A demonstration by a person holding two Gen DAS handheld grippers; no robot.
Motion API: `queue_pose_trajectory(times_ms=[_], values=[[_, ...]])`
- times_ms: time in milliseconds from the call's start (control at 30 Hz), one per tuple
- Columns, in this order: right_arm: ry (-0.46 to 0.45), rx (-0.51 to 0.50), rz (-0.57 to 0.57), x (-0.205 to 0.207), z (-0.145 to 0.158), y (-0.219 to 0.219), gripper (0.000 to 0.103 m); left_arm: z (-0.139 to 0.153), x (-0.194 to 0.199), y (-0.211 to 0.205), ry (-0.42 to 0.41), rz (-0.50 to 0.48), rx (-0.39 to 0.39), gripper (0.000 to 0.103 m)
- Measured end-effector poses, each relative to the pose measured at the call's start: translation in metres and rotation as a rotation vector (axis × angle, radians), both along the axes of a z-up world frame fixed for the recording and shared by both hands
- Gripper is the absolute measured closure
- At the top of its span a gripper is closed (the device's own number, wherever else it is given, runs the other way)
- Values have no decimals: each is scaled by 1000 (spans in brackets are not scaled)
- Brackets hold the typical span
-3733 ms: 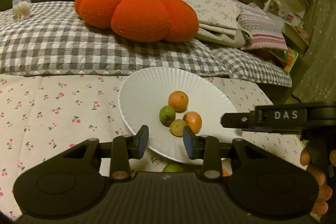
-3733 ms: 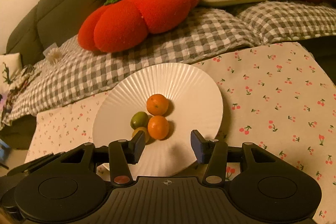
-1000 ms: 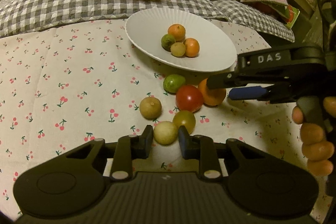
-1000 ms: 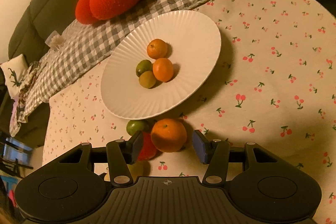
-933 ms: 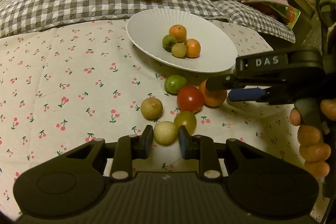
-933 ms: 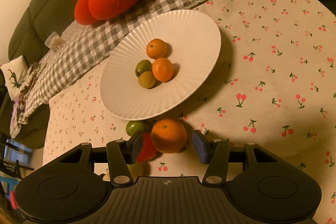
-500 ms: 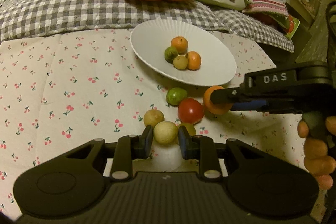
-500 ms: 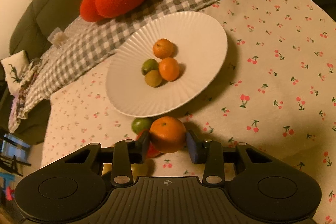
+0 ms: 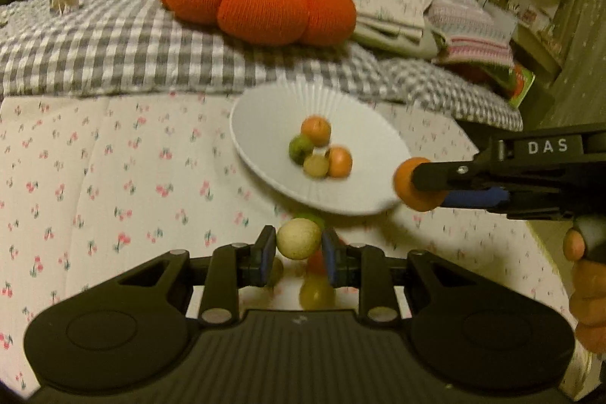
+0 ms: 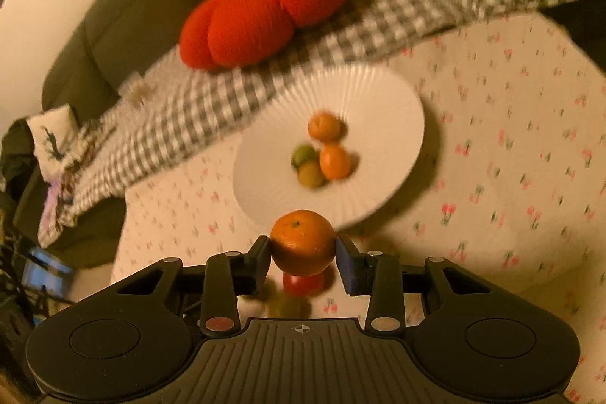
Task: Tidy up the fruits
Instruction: 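Lift both fruits into the white plate and open both tools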
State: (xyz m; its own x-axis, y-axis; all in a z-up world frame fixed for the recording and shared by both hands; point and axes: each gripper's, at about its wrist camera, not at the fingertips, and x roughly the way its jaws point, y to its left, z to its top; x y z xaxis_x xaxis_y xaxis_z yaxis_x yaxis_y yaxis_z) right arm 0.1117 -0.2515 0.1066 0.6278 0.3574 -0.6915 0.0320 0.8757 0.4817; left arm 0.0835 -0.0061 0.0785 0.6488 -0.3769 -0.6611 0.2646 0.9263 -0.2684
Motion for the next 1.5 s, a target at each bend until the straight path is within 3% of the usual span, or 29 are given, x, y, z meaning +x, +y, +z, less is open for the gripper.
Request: queue_pose_trajectory(times_ms=[300, 967, 1033, 1133, 1267, 1500], values=[[-11, -50, -80, 19, -10, -21, 66, -3, 32, -14, -59, 11, -16, 78], [-12, -150, -24, 51, -36, -4, 64, -26, 65, -28, -101, -6, 81, 78], [-22, -166, -20, 51, -37, -1, 64, -27, 65, -27, -105, -6, 85, 75], [-29, -174, -22, 52, -35, -1, 64, -25, 64, -25, -112, -3, 77, 62], [-61, -166, -42, 51, -25, -5, 58, -22, 61, -24, -110, -6, 71, 61], [-54, -147, -79, 47, -16, -17, 57, -14, 57, -15, -96, 18, 39, 61]])
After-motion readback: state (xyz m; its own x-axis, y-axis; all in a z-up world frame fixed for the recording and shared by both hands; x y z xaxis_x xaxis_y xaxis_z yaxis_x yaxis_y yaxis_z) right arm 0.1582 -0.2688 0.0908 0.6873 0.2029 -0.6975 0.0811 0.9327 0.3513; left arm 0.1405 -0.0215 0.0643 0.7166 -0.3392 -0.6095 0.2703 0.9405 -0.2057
